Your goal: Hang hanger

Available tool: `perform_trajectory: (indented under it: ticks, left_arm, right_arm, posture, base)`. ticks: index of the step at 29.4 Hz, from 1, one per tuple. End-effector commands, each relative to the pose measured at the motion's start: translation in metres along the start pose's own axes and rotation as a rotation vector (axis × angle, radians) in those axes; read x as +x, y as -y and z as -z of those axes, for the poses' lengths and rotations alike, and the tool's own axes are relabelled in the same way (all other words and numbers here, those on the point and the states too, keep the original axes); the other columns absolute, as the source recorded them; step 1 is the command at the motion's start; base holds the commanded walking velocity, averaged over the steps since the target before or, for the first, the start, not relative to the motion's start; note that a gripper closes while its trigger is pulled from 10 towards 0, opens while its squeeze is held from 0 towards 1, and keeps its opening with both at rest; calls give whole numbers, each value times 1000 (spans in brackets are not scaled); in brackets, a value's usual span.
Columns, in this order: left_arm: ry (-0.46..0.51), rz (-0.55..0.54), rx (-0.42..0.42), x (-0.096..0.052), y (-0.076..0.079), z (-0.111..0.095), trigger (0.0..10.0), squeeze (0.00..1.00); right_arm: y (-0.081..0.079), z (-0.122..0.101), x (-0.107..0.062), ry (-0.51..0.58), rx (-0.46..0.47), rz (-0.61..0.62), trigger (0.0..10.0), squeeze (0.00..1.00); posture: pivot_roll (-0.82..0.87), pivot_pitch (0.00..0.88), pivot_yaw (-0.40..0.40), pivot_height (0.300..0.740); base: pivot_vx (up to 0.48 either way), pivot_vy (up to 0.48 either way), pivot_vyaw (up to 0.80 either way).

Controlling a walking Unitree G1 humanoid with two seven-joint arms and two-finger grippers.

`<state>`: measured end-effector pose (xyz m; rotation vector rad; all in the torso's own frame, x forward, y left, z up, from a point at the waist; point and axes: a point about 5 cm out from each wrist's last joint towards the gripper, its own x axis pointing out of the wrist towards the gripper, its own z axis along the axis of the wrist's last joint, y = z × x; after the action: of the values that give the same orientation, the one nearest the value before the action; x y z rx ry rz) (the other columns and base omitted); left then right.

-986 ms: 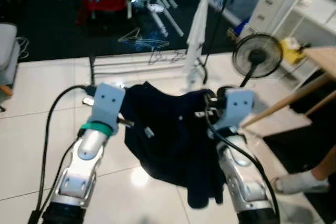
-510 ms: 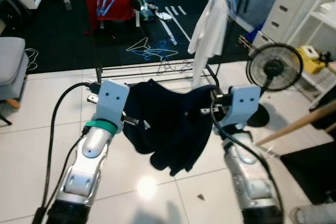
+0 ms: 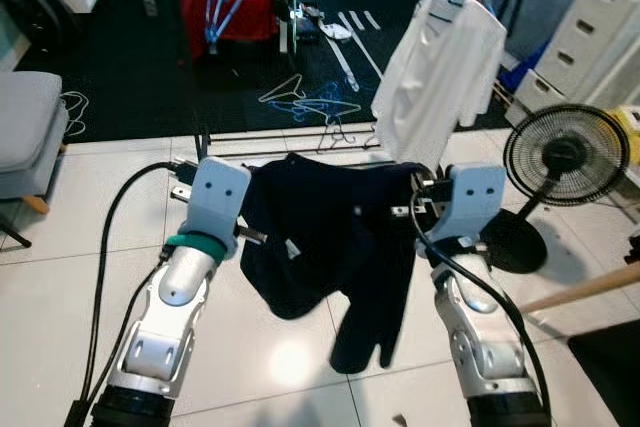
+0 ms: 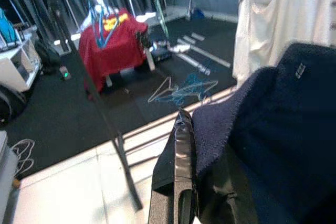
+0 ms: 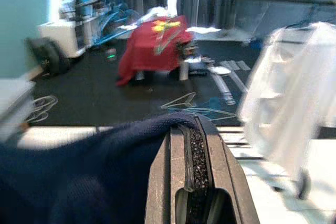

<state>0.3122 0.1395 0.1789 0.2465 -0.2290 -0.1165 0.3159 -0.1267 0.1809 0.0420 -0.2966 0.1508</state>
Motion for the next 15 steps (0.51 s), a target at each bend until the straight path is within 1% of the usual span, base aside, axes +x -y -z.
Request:
perform_trajectory:
  ticks: [1, 15]
  left_arm:
    - [9, 2, 6, -1, 2, -2, 10000, 0]
    - [6, 7, 6, 0, 2, -1, 10000, 0]
  right_arm:
    - [9, -1, -1, 7, -16, 27, 10000, 0]
    - [12, 0, -1, 5, -24, 40, 10000, 0]
  posture:
    - [29, 28, 22, 740]
    - [31, 30, 23, 740]
  base:
    - [461, 0, 0]
    - [459, 0, 0]
